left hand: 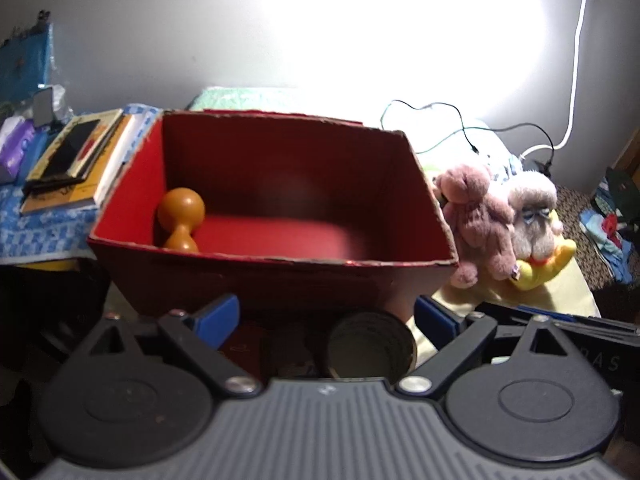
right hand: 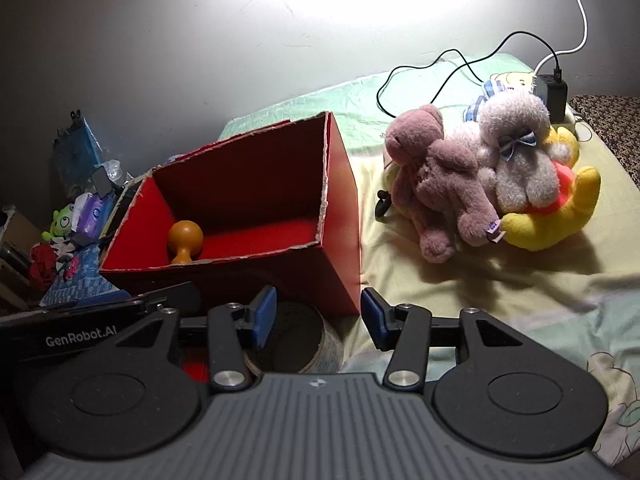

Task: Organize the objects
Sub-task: 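Withdraw the open right gripper from the red box, then move the right gripper to the beige tape roll and grasp its rim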

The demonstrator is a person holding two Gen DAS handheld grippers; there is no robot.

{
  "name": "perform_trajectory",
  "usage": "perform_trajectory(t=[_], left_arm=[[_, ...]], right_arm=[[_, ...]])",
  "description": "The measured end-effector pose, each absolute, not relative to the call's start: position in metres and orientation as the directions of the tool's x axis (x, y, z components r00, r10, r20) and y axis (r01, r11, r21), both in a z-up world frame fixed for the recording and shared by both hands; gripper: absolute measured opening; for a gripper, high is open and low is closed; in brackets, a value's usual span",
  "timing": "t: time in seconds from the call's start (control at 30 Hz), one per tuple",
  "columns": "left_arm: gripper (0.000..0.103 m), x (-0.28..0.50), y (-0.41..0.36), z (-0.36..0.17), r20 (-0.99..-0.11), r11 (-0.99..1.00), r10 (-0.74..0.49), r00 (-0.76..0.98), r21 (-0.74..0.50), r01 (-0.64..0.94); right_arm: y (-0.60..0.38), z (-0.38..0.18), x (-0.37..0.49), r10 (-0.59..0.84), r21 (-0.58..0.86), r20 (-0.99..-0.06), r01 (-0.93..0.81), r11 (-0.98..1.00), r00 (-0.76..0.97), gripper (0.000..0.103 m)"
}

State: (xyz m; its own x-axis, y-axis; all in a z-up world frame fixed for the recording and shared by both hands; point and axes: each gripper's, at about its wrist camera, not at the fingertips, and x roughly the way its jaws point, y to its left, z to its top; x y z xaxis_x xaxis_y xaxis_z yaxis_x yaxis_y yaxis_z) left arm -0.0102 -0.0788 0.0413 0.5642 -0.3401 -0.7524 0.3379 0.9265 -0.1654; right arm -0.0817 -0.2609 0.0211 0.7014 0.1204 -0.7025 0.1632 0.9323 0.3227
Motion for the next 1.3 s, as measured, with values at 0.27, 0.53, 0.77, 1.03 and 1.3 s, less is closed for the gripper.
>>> perform_trajectory(t=[0.27,0.53,0.77,1.03,1.3], left_arm=[[0.098,0.005,-0.076,0.021,-0.818,0.902,-0.32,0.478,-0.108,0.419],[0.1,0.014,-0.07,0.017,-0.819,0.87,-0.291,0.494,-0.011,0.493],[0.097,0.032,-0.07,0.008,-0.84,0.882,-0.259,0.476,-0.005,0.471],[0.084,0.037,-0.08,0.002,-0.866,0.919,-0.198,0.46,-0.002,0.393],[0.079,0.027,-0.096,-0.001,-0.886,0.952,-0.134,0.445,0.01,0.307]], right_arm=[[-0.24,0.008,-0.098,-0.006,0.281,-0.737,0.314,0.907,0.676,0.052],[-0.225,-0.007,-0.087,-0.023,0.321,-0.756,0.401,0.858,0.654,0.05],[-0.234,-0.016,-0.061,0.031,0.333,-0.784,0.379,0.863,0.62,0.045],[-0.249,-0.021,-0.037,0.122,0.336,-0.806,0.278,0.9,0.579,0.041],[-0.268,-0.032,-0.026,0.252,0.401,-0.805,0.179,0.899,0.538,0.041]])
